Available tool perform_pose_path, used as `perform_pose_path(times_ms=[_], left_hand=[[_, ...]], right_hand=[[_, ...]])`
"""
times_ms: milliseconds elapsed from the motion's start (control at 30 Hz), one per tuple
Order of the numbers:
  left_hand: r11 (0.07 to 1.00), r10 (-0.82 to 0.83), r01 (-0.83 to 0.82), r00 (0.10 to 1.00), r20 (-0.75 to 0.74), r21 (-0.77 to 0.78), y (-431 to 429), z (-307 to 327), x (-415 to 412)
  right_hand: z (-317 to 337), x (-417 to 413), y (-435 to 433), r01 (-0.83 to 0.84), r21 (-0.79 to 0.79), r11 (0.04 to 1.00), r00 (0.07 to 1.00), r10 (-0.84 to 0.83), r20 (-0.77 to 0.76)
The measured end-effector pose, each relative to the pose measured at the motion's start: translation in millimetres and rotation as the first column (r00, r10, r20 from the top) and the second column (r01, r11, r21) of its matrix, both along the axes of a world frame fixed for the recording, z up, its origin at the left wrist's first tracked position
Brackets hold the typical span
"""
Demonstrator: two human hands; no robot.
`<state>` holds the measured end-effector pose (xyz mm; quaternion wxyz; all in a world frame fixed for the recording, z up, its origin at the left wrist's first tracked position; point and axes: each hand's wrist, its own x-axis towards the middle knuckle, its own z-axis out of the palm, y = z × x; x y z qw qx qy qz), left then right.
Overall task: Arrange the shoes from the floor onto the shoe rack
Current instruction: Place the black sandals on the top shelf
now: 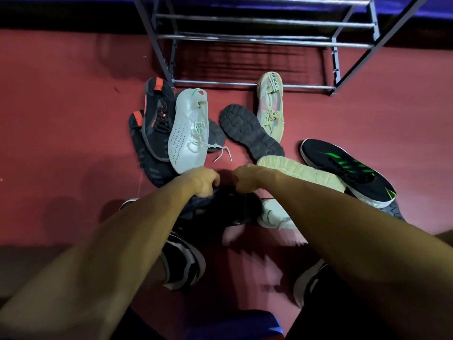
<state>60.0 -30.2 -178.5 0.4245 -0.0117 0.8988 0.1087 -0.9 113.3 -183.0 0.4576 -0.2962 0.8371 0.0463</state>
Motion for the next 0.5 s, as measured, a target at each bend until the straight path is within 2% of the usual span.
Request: perform_pose_path(times_ms=[233, 500], left_hand=[[1.000, -0.009, 0.010, 0.999, -0.040, 0.026, 2, 33, -3], [0.997, -0.066, 0.071, 0.989, -0.129, 0.036, 15, 96, -27]], right_hand=[[59, -16, -6, -0.090, -0.012, 0.996, 0.996, 0.090, -0.023], [135, -42, 5, -0.106, -0.020, 0.994, 0.990, 0.103, -0.099]])
